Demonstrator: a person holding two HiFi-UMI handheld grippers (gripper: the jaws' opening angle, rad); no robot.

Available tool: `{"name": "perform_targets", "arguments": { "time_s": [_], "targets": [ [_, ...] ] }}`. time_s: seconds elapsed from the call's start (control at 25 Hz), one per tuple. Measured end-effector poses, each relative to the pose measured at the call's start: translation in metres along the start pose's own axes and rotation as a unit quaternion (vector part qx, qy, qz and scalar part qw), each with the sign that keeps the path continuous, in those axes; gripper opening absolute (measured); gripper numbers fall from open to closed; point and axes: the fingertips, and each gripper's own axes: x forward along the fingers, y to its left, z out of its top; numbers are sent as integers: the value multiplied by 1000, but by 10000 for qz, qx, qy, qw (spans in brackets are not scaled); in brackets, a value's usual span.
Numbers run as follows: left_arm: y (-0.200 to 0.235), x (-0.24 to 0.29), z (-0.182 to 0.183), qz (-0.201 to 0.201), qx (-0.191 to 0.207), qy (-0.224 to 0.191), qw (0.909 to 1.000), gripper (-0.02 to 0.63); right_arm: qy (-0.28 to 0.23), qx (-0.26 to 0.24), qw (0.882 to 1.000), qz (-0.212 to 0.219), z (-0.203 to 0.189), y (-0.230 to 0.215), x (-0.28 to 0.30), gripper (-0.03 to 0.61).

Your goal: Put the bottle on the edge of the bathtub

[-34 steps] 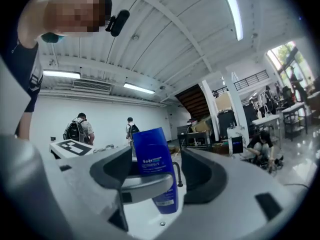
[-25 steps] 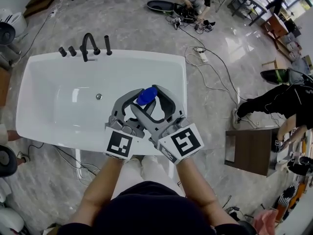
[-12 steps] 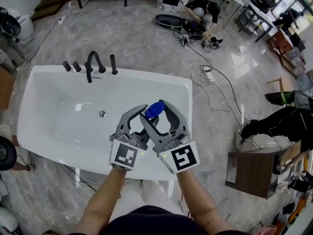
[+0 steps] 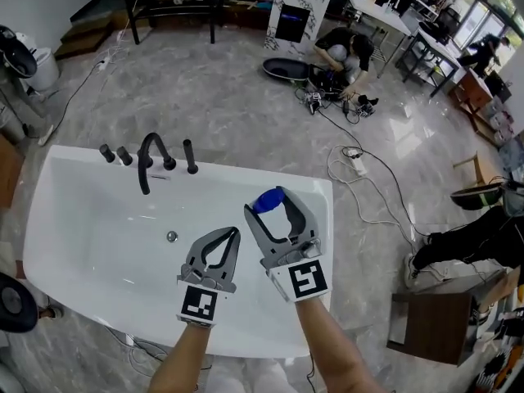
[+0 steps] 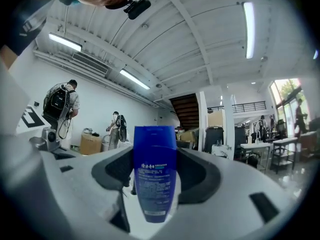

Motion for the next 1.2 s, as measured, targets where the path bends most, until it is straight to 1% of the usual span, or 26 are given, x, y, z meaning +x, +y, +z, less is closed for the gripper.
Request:
{"name": "perform_targets", "arguments": {
  "time_s": [0.16,0.32,0.6,0.72,0.96,1.04,1.2],
  "targets": [
    [22,19,-17,223,-277,-219,9991,3,-80,-86,9998,-166,-38,-18,28,264],
    [29,33,-35,300,-439,-336,9980,2,-164,-154,9991,-349,-75,-36,49,264],
    [32,52,-78,360,-679,-279,9967,2,-205,-257,9981,-525,-131,-60,81,262],
    [36,60,-93,370,-701,-252,9965,2,-240,-264,9978,-567,-150,-66,93,258],
    [44,76,-109,398,-848,-307,9951,3,-118,-91,9983,-560,-198,-72,110,249],
    [43,78,-111,412,-856,-380,9948,2,-51,-63,9982,-593,-209,-77,114,247],
    [39,79,-120,376,-955,-265,9944,2,65,-29,9978,-658,-221,-84,120,245]
  ]
}}
